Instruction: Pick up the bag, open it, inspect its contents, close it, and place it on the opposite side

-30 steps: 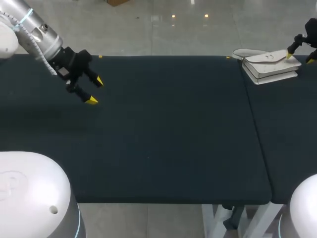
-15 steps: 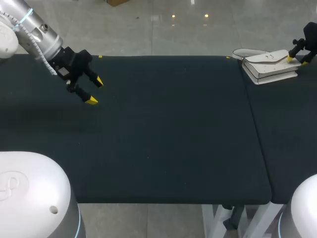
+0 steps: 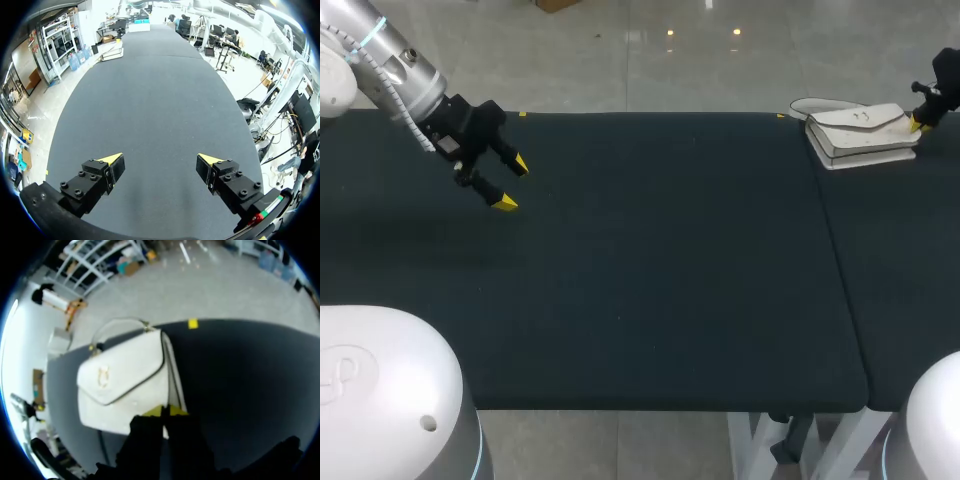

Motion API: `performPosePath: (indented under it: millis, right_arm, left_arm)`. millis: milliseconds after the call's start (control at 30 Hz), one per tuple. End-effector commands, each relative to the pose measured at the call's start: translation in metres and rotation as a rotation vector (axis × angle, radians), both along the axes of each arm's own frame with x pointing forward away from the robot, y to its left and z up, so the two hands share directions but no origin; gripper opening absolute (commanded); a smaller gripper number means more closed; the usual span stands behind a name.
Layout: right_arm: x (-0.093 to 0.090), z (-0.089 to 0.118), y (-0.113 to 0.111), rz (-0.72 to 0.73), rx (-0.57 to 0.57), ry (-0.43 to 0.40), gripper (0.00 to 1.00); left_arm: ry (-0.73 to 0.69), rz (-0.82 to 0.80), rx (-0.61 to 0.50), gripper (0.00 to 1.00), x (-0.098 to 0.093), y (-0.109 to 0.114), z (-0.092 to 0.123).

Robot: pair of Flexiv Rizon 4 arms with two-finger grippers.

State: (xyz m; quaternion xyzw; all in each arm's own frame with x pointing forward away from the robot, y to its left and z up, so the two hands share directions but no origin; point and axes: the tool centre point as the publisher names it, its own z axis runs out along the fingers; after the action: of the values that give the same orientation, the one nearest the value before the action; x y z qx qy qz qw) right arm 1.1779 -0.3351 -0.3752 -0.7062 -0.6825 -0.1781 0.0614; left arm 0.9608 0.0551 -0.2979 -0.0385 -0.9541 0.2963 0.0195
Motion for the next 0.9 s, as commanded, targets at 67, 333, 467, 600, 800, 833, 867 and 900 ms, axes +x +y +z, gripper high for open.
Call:
performPosePath:
  millis: [67, 333, 467, 600, 800, 833, 867, 900]
  right_arm:
    - [-0.002, 0.001, 0.004, 0.138, 0.021, 0.341, 0.00]
    - [-0.020, 0.007, 0.019, 0.156, 0.057, 0.337, 0.15]
    - [-0.025, 0.009, 0.023, 0.161, 0.068, 0.337, 0.56]
    - [-0.019, 0.010, 0.019, 0.170, 0.067, 0.351, 0.70]
    - [-0.004, 0.008, 0.013, 0.201, 0.024, 0.406, 0.62]
    - [-0.002, 0.006, 0.012, 0.203, 0.011, 0.415, 0.60]
    - [-0.001, 0.005, 0.012, 0.206, 0.008, 0.423, 0.57]
    - [0.000, 0.004, 0.011, 0.205, 0.006, 0.427, 0.53]
  left_arm:
    - [-0.001, 0.000, -0.003, 1.00, 0.001, 0.000, -0.001]
    - [-0.001, 0.000, -0.003, 1.00, 0.001, 0.000, -0.001]
    - [-0.001, 0.000, -0.003, 1.00, 0.001, 0.000, -0.001]
    - [-0.001, 0.000, -0.003, 1.00, 0.001, 0.000, -0.001]
    - [-0.001, 0.000, -0.003, 1.00, 0.001, 0.000, -0.001]
    - [-0.001, 0.000, -0.003, 1.00, 0.001, 0.000, -0.001]
    - [-0.001, 0.000, -0.003, 1.00, 0.001, 0.000, -0.001]
    - [-0.001, 0.000, -0.003, 1.00, 0.001, 0.000, -0.001]
